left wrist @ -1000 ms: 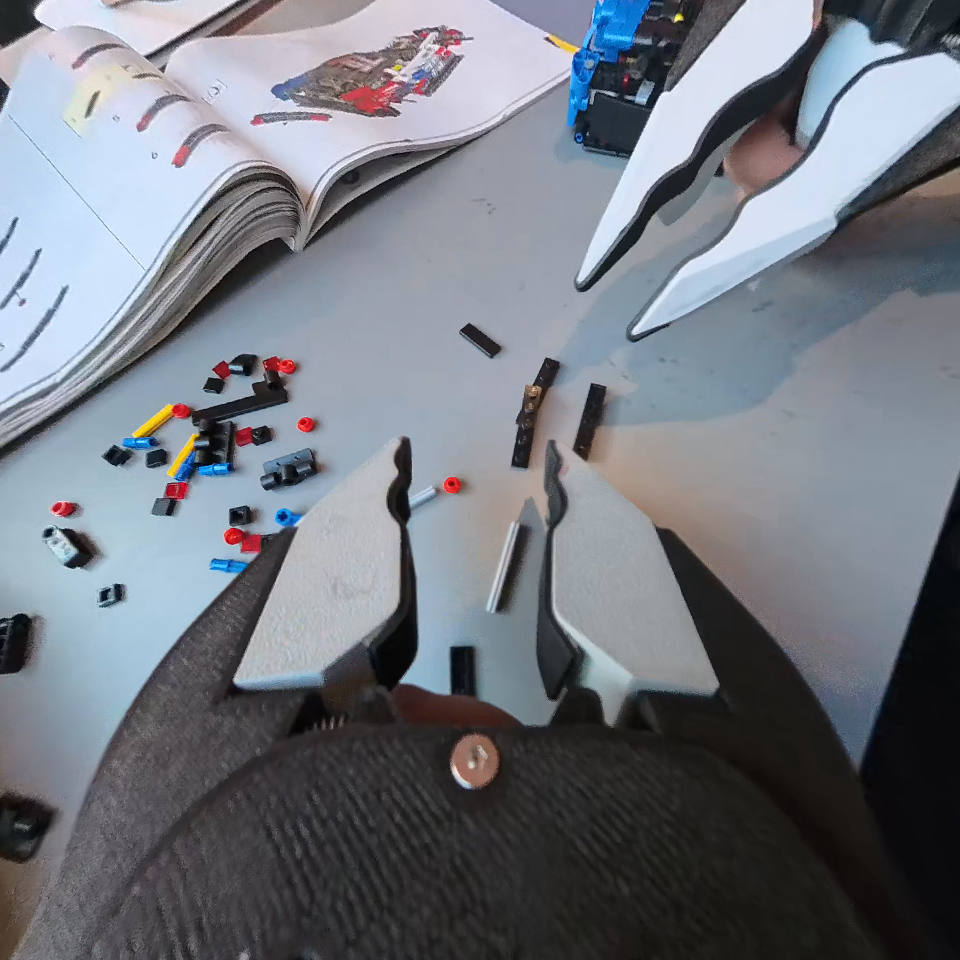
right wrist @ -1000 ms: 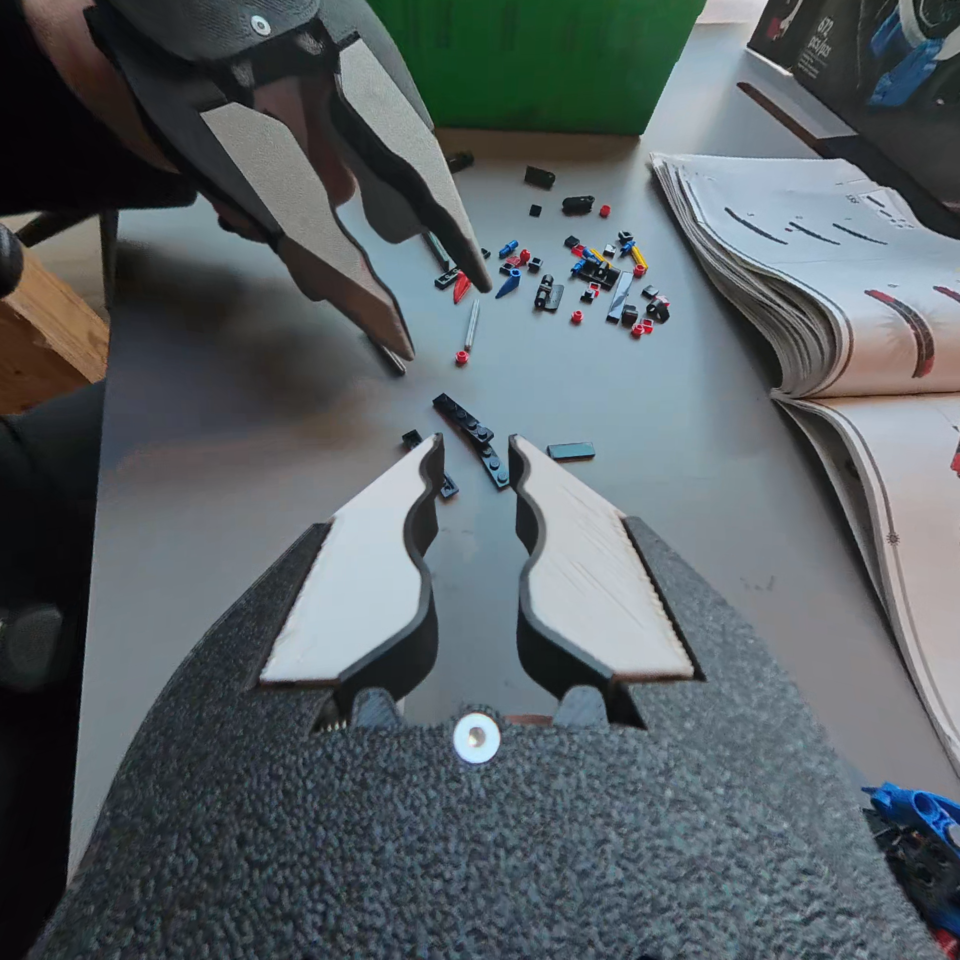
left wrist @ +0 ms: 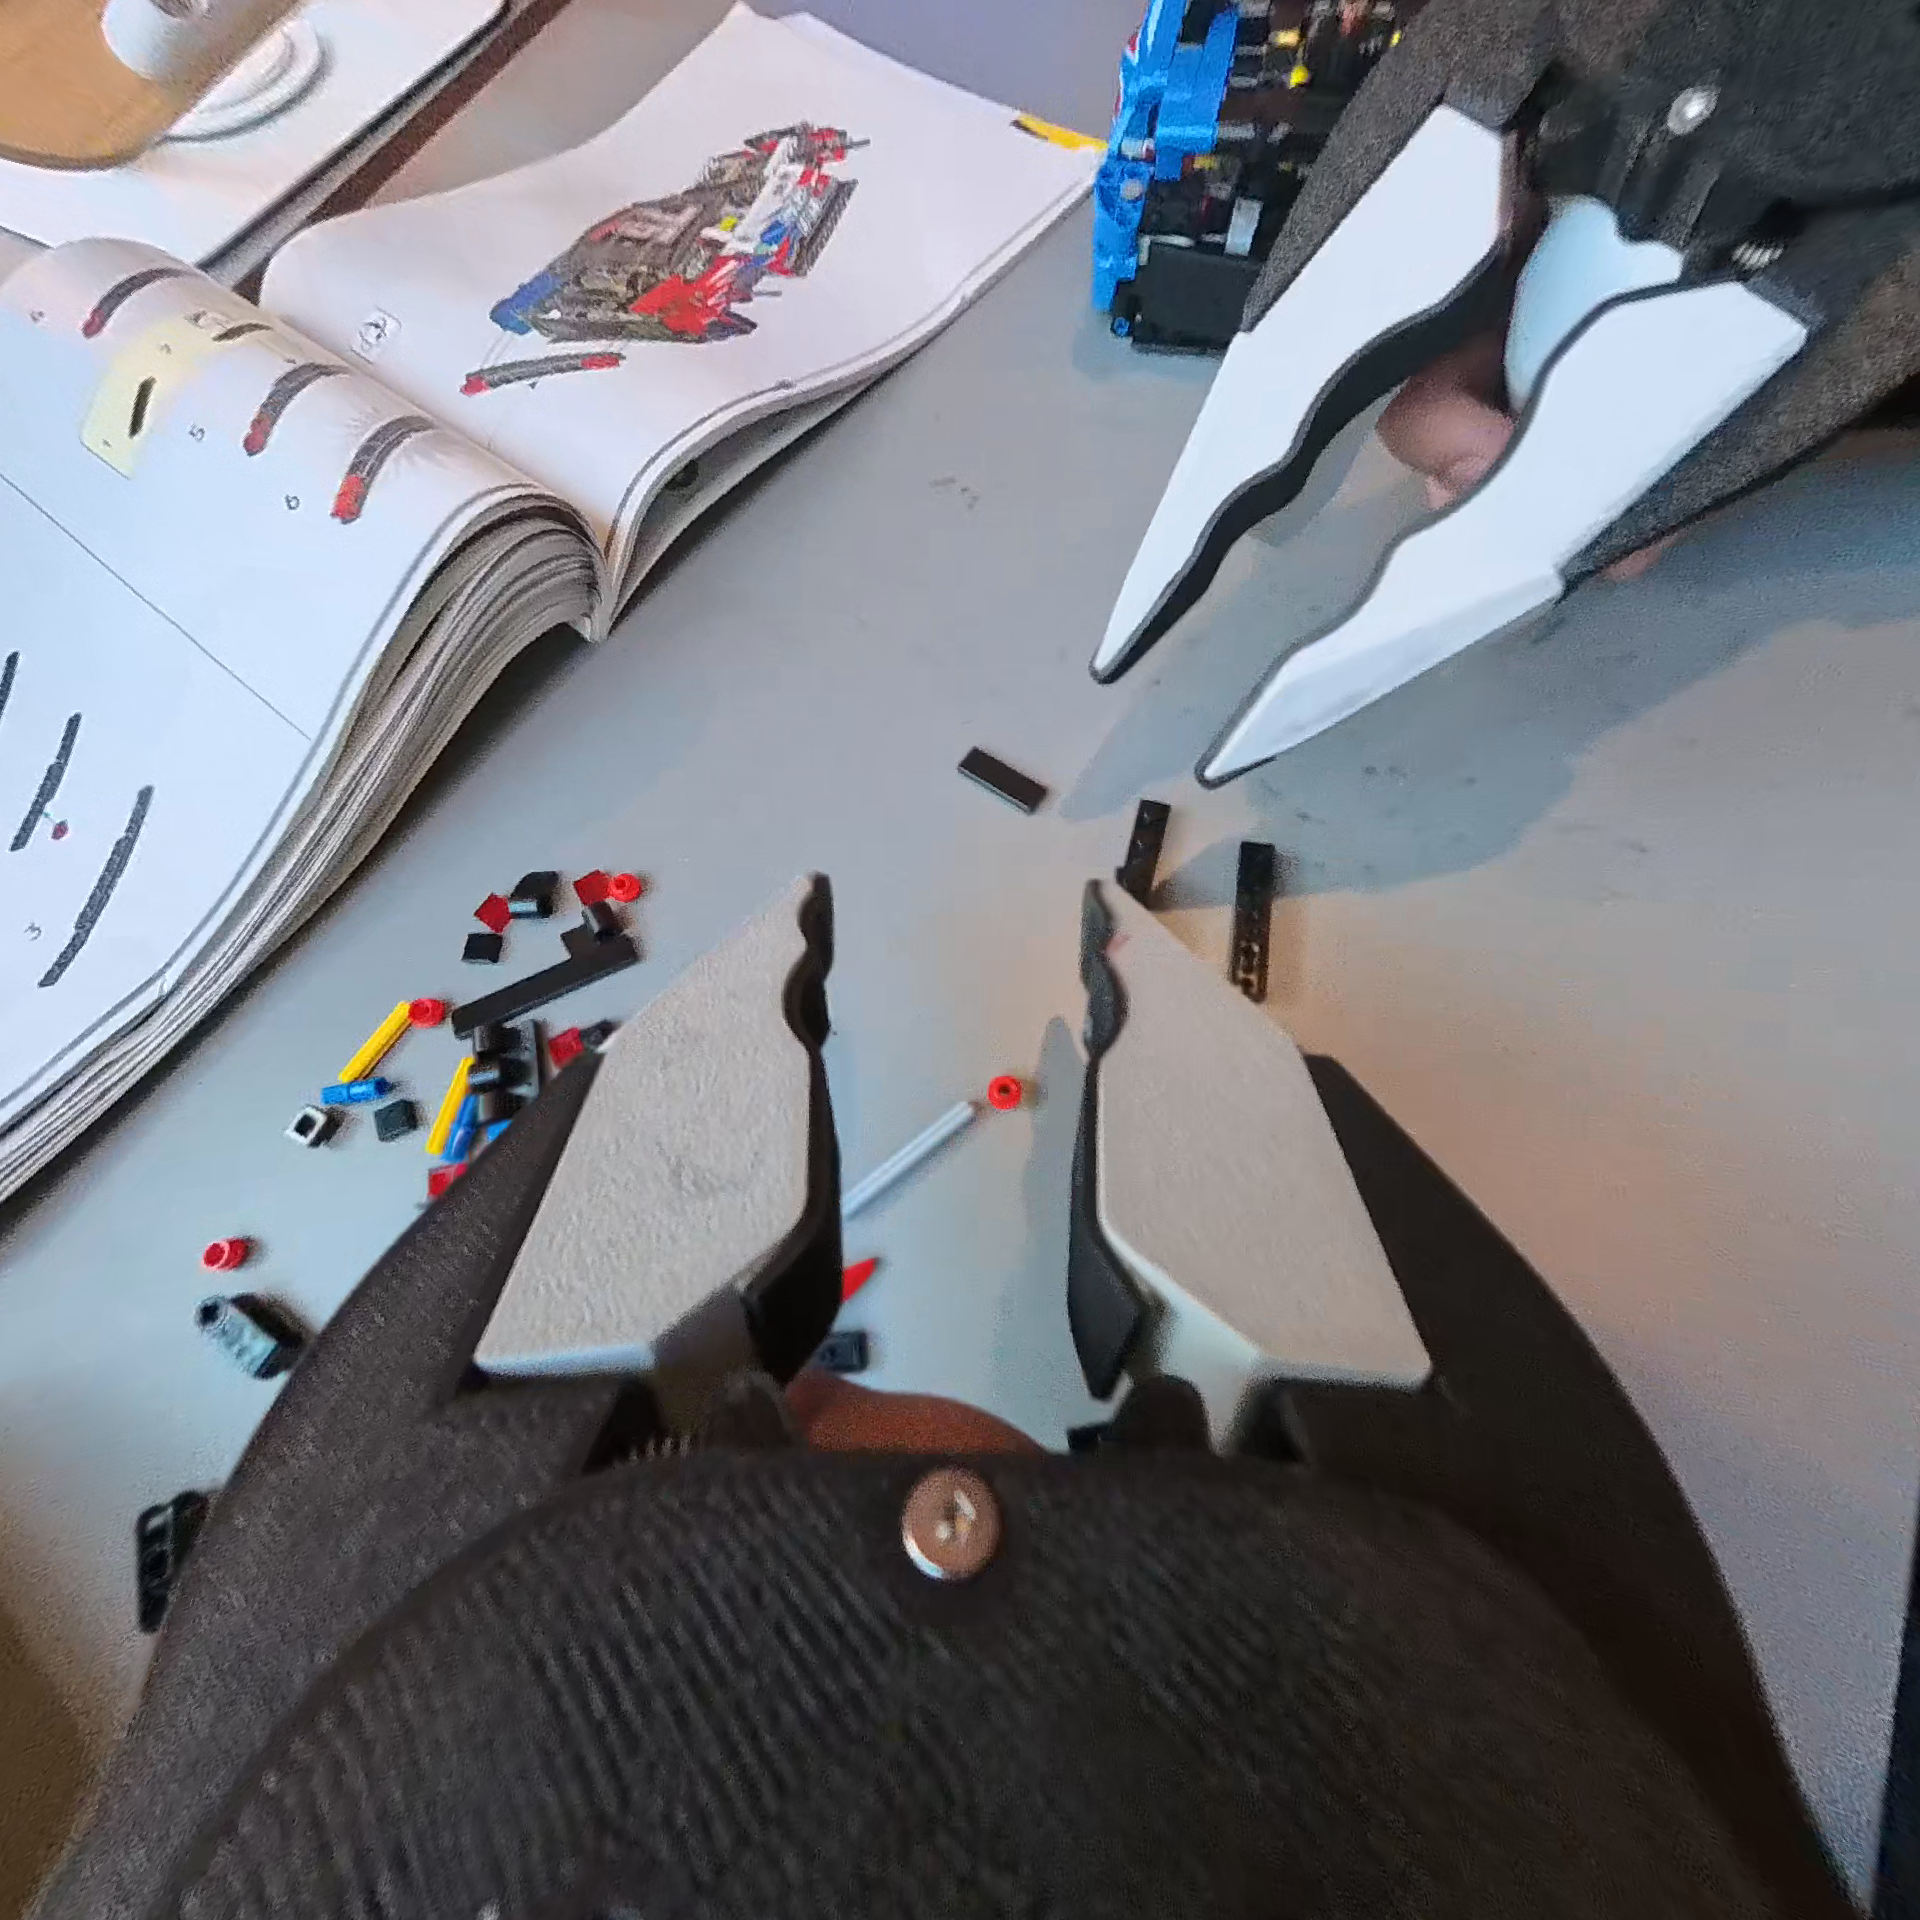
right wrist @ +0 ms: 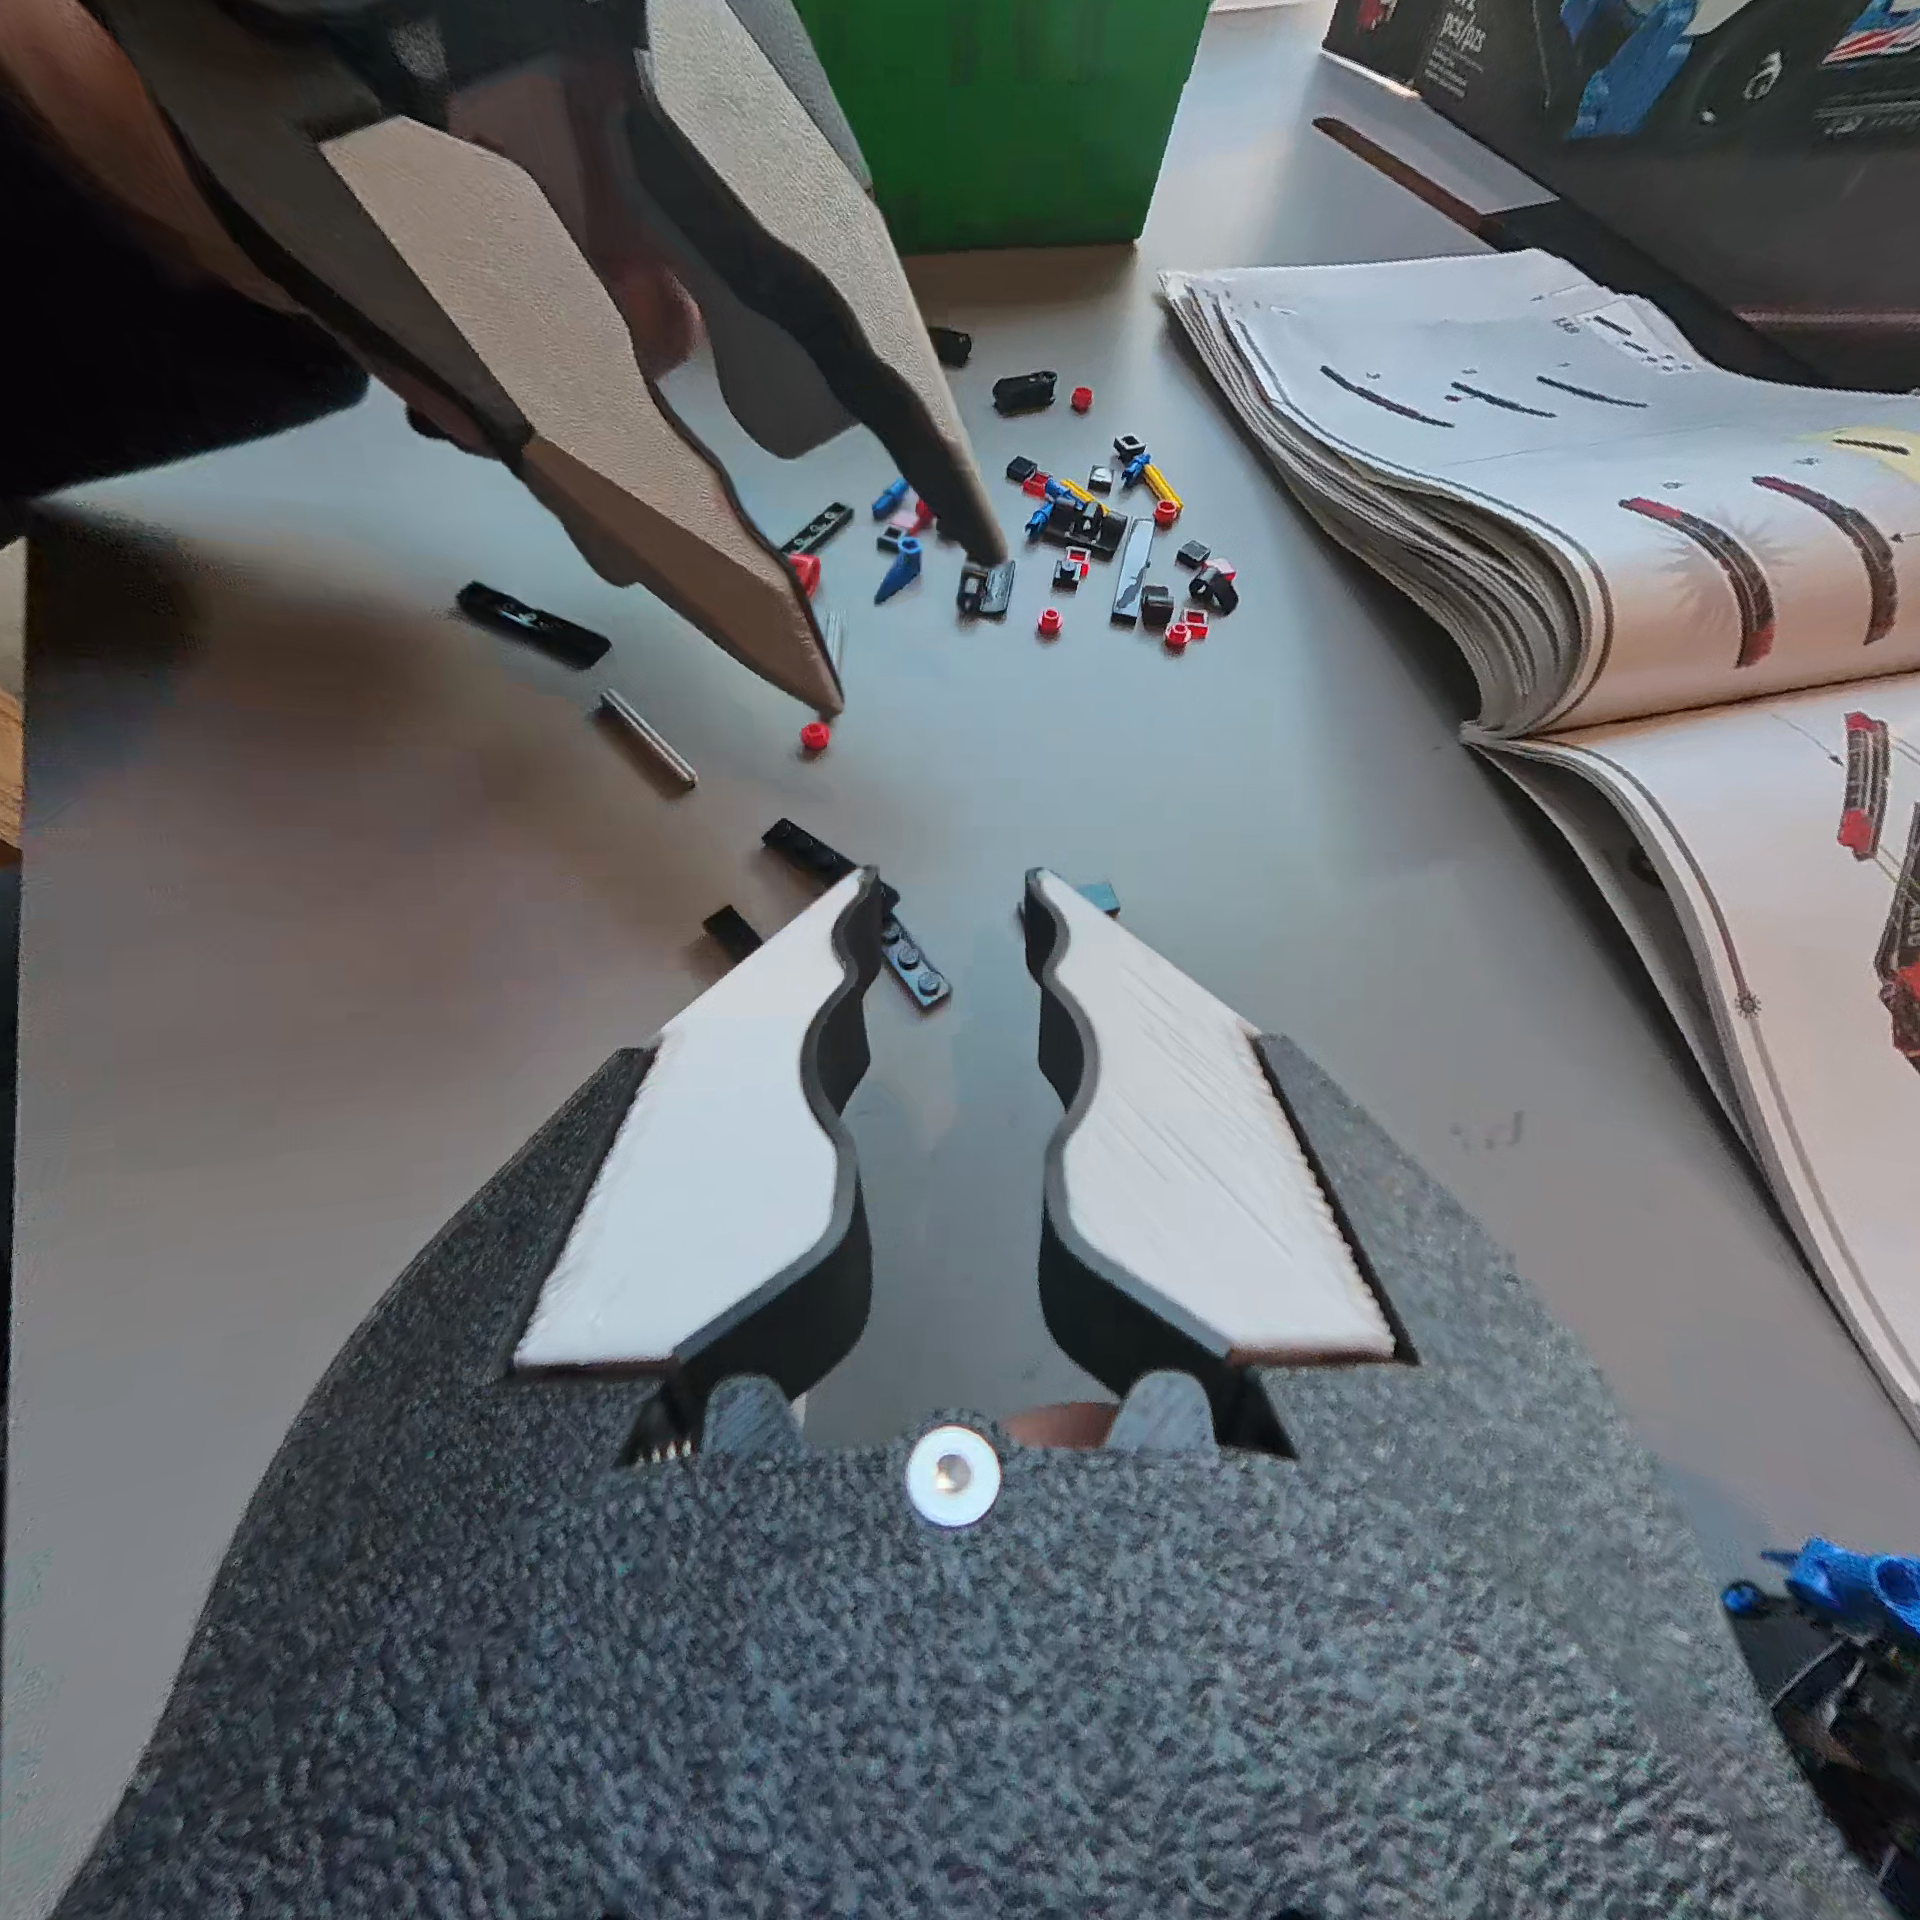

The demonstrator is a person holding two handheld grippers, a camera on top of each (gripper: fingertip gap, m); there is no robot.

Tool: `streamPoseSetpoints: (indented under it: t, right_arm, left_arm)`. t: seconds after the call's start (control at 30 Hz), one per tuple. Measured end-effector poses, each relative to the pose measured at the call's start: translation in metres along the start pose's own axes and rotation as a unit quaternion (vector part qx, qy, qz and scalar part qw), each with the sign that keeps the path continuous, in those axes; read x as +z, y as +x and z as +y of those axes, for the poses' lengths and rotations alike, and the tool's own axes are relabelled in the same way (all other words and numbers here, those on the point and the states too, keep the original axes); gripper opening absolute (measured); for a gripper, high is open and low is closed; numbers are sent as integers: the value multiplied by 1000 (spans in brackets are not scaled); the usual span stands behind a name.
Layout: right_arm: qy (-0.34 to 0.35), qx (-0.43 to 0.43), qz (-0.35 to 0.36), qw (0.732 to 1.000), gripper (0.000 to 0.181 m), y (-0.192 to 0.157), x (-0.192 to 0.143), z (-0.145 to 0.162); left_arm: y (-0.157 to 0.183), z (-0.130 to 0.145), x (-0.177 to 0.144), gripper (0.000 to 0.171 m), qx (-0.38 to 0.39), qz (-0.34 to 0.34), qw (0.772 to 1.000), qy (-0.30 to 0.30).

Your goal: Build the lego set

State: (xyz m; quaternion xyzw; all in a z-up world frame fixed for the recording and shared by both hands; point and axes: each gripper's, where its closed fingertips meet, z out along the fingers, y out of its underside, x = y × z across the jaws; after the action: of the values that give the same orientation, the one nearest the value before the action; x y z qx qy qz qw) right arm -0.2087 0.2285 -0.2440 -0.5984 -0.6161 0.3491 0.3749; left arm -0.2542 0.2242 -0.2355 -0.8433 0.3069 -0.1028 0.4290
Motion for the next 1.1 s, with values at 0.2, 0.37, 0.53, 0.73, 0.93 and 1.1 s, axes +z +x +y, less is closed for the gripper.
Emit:
streamPoseSetpoints:
  t: [0.2,0.37,0.53,0.73,0.93,1.1]
  right_arm:
    - [39,0,8,999,26,9,-5,-10]
    - [-20,-37,-24,999,23,1,2,7]
    - [-61,-99,-47,992,23,-9,8,21]
    - [-73,-129,-63,987,23,-12,11,25]
    - [-79,-134,-74,985,23,-11,14,26]
    - [-77,-140,-78,984,22,-12,16,25]
  left_arm:
    - [4,8,3,45,-19,38,999,-11]
    - [18,20,7,42,25,46,997,-57]
    - [30,25,20,40,38,73,993,-82]
    - [36,22,27,32,65,82,989,-104]
    - [35,29,30,24,88,88,982,-143]
    - [38,28,32,18,103,92,978,-158]
